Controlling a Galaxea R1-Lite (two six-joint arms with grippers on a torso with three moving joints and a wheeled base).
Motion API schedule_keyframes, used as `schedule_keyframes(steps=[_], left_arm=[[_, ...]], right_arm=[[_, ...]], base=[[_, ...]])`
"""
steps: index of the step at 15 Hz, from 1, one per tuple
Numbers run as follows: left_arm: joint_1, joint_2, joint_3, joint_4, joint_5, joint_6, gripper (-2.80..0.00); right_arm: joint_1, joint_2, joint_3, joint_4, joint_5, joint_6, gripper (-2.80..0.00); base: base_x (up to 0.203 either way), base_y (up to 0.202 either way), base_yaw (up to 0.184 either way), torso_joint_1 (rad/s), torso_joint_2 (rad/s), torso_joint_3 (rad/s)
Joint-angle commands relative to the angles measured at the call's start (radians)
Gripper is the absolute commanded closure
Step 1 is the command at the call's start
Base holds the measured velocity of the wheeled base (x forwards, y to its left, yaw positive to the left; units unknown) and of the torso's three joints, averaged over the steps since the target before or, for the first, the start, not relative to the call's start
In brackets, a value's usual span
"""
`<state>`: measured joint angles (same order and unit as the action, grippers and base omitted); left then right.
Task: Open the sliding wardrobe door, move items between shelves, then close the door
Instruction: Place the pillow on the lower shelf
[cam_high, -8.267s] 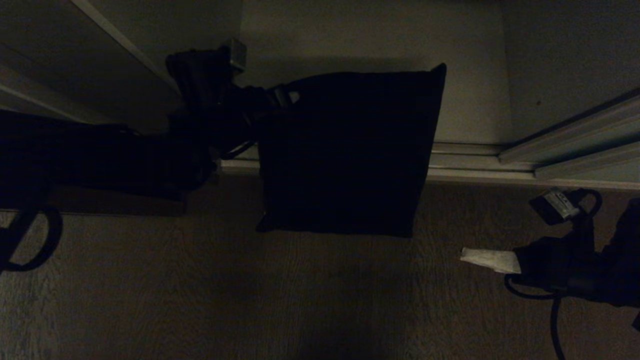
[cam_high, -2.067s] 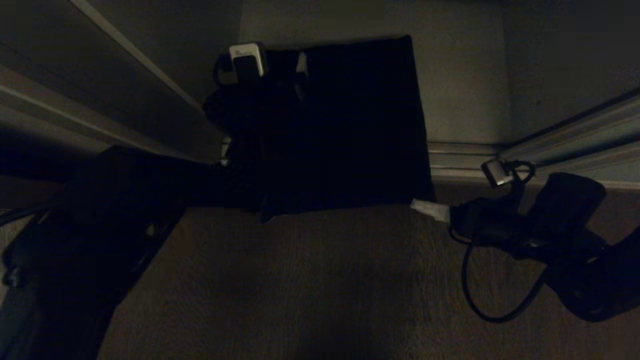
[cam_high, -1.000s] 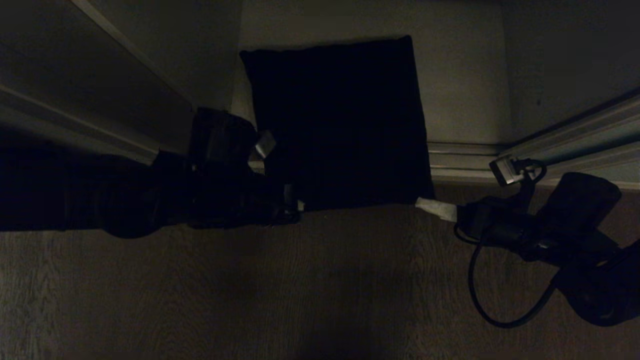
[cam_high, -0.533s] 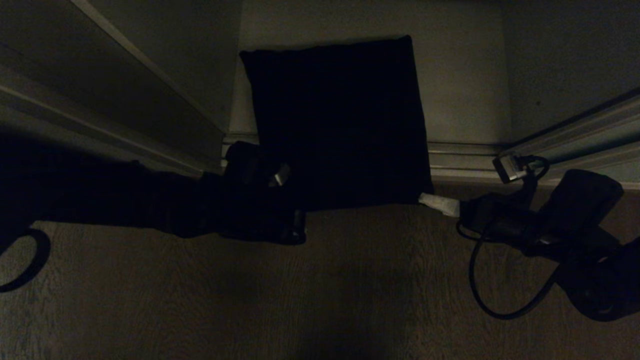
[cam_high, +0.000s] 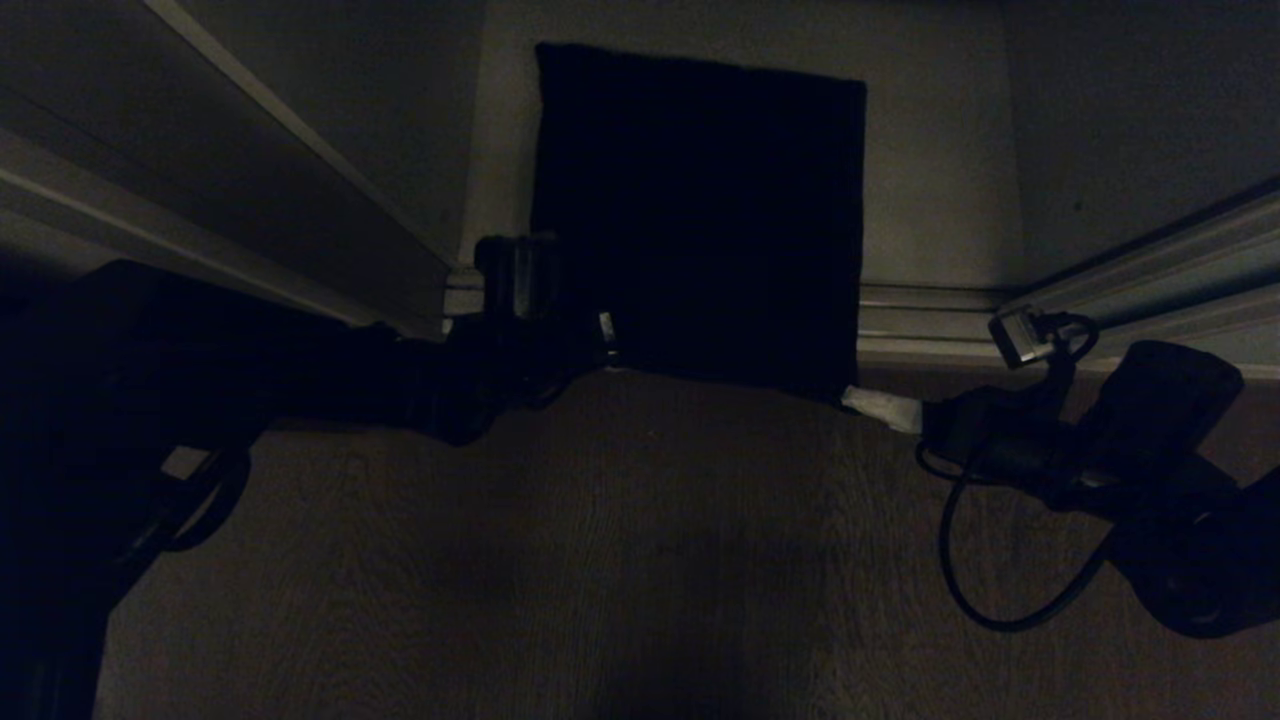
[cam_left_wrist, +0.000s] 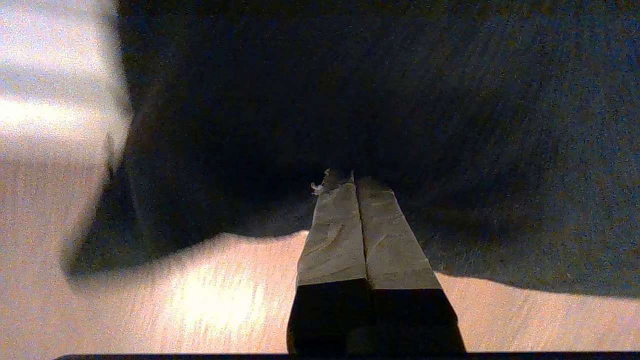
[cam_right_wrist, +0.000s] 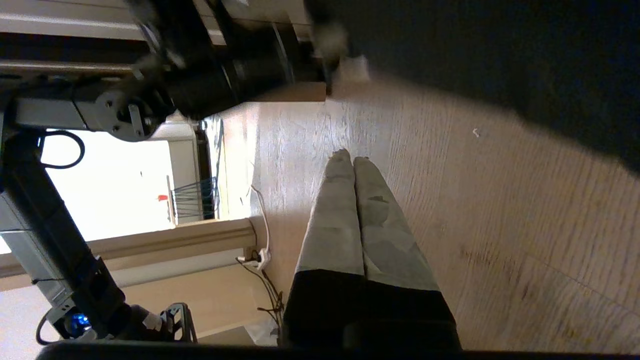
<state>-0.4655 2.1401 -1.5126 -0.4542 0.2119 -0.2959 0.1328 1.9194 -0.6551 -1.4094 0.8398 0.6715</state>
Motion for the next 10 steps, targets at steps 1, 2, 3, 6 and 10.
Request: schedule_keyframes(steps=[1, 2, 3, 6, 10], left_arm=[[-0.003, 0.028, -0.048, -0.091, 0.048, 0.002, 0.0], [-0.007, 0.057, -0.075, -0.136, 0.09, 0.018, 0.0], [-0.009, 0.085, -0.123, -0.186, 0.117, 0.049, 0.0], [-0.027, 0.136, -0.22, -0.286, 0.142, 0.101, 0.0], [-0.055, -0.044, -0.037, -0.302, 0.134, 0.097, 0.0]], right_arm=[[-0.001, 0.0, 0.0, -0.008, 0.005, 0.003, 0.0], [-0.002, -0.005, -0.001, -0.008, 0.004, 0.003, 0.0], [-0.004, -0.003, -0.002, -0.008, 0.004, 0.003, 0.0], [-0.003, 0.01, 0.003, -0.008, 0.004, 0.002, 0.0], [0.005, 0.049, -0.005, -0.01, 0.004, 0.002, 0.0]], base=[[0.0, 0.0, 0.0, 0.0, 0.0, 0.0], [0.0, 0.0, 0.0, 0.0, 0.0, 0.0], [0.0, 0.0, 0.0, 0.0, 0.0, 0.0], [0.0, 0.0, 0.0, 0.0, 0.0, 0.0], [0.0, 0.0, 0.0, 0.0, 0.0, 0.0]])
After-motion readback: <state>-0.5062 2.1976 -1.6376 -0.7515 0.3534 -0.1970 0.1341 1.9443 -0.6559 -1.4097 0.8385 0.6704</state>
